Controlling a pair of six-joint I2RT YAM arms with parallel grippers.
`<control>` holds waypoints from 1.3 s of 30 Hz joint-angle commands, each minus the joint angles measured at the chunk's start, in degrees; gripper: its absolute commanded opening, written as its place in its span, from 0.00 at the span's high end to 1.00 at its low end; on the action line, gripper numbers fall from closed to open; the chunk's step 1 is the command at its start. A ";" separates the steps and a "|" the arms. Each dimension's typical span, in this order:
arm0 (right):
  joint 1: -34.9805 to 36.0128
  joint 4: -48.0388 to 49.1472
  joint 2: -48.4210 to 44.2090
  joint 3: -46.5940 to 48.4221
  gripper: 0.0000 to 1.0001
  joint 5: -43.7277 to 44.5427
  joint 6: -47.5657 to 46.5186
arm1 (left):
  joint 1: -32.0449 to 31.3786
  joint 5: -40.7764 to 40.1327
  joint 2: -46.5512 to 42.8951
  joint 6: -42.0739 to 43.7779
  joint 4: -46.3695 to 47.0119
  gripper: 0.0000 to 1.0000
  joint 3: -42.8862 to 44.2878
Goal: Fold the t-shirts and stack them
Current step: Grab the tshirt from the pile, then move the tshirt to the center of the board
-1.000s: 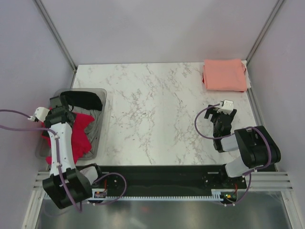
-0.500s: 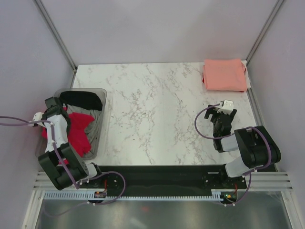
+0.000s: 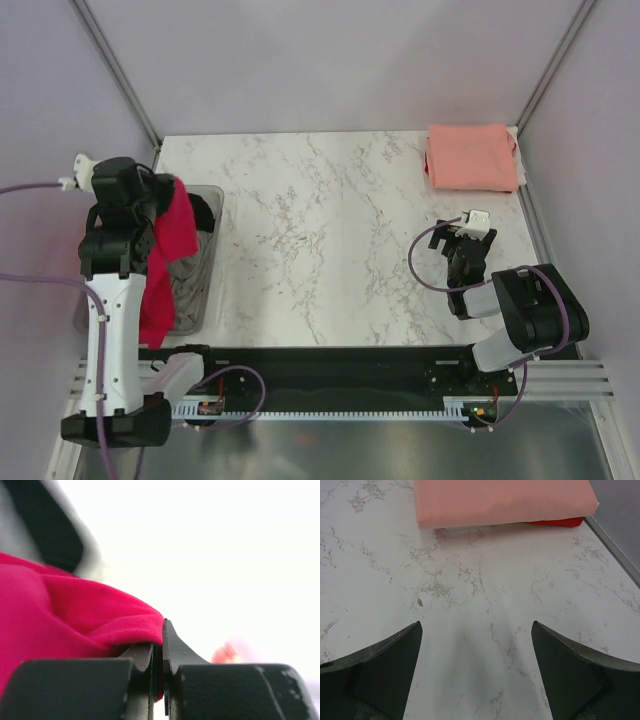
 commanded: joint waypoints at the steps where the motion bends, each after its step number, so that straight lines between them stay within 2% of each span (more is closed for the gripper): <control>1: -0.12 3.33 -0.03 0.08 0.02 -0.51 -0.19 | -14.16 -1.02 3.16 -4.22 2.44 0.98 7.87; 2: -0.21 3.25 -0.03 -0.01 0.02 -0.69 -0.11 | -17.06 -1.90 3.78 -4.83 2.44 0.98 9.97; 4: -0.12 3.33 -0.03 0.08 0.02 -0.51 -0.10 | -29.68 -4.17 7.54 -5.01 2.44 0.98 13.40; 5: -0.21 3.33 -0.03 -0.01 0.02 -0.60 -0.11 | -29.75 -5.32 7.56 -5.01 2.62 0.98 14.55; 6: -0.12 3.25 -0.03 0.08 0.02 -0.51 -0.11 | -36.71 -6.38 10.35 -4.84 2.71 0.98 15.87; 8: -0.21 3.25 -0.03 -0.01 0.02 -0.60 -0.02 | -44.03 -10.31 14.57 -2.38 2.88 0.98 21.05; 9: -0.21 3.25 -0.03 0.08 0.02 -0.60 -0.10 | -50.51 -11.13 16.77 -1.42 3.06 0.98 22.90; 12: -0.21 3.33 -0.03 -0.01 0.02 -0.60 -0.11 | -60.46 -12.89 27.92 1.92 3.32 0.98 30.80; 15: -0.21 3.33 -0.03 -0.01 0.02 -0.60 -0.11 | -66.90 -12.46 39.53 3.77 3.23 0.98 39.33; 18: -0.12 3.25 -0.03 0.08 0.02 -0.51 -0.11 | -70.69 -12.02 49.03 2.72 3.23 0.98 46.01; 19: -0.21 3.33 -0.03 -0.01 0.02 -0.60 -0.02 | -71.22 -11.49 51.48 2.55 3.23 0.95 48.29; 21: -0.21 3.33 -0.03 -0.01 0.02 -0.69 -0.11 | -71.58 -6.58 57.27 1.93 3.15 0.75 49.10; 22: -0.12 3.25 -0.03 -0.01 0.02 -0.60 -0.11 | -71.67 -4.74 58.96 0.97 3.23 0.56 49.11; 23: -0.21 3.33 0.06 0.08 0.02 -0.60 -0.11 | -71.76 -0.63 60.63 0.96 3.32 0.41 49.11; 25: -0.21 3.25 -0.03 -0.01 0.02 -0.60 -0.11 | -71.76 3.09 65.47 1.22 3.23 0.22 48.93; 27: -0.21 3.25 -0.03 0.08 0.02 -0.60 -0.11 | -71.76 5.13 66.80 1.40 3.14 0.20 48.06; 30: -0.21 3.33 -0.03 0.08 0.02 -0.60 -0.11 | -71.23 -0.04 64.09 2.98 2.88 0.13 43.67; 31: -0.12 3.25 -0.12 0.08 0.02 -0.60 -0.02 | -70.97 -1.71 60.94 3.42 2.80 0.08 40.96; 34: -0.21 3.25 -0.03 -0.01 0.02 -0.60 -0.11 | -68.95 -6.64 53.83 7.01 2.01 0.00 35.42; 39: -0.21 3.33 -0.03 -0.01 0.02 -0.51 -0.11 | -68.24 -9.99 43.52 19.03 1.65 0.00 27.32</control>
